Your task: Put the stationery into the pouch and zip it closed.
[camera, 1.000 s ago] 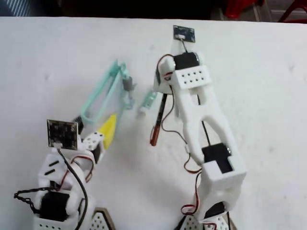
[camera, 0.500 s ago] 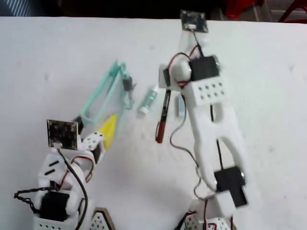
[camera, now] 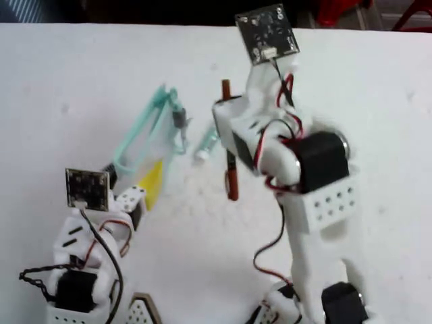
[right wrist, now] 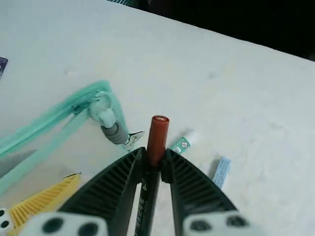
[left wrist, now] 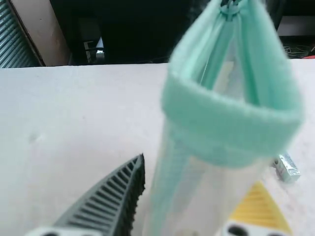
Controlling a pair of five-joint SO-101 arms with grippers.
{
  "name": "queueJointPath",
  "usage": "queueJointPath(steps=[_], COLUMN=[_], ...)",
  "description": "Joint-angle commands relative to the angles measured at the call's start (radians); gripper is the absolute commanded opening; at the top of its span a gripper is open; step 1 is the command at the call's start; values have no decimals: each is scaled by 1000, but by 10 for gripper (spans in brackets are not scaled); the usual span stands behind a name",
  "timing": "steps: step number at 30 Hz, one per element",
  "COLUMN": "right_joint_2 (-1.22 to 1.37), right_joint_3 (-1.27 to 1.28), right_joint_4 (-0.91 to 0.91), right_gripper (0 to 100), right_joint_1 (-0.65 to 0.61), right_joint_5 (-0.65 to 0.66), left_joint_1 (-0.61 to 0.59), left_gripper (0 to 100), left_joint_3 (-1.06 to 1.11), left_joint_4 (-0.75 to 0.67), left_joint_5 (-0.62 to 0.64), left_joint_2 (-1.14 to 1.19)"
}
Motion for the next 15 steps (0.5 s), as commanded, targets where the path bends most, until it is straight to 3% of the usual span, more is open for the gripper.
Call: queueJointPath(steps=[1, 8, 15], right_joint_2=[-56, -179, -318], right_joint_3=[-18, -17, 81], right_joint_4=[13, 51, 25], right_gripper=[17, 17, 17], right_joint_1=[-38, -62, -90], right_joint_5=[14, 140, 140], left_joint_1=[7, 7, 7], left_gripper=[264, 264, 264], left_joint_3=[-15, -15, -15], left_joint_4=[-6, -6, -6], left_joint_5=[11, 11, 9], left_joint_2=[-2, -2, -2])
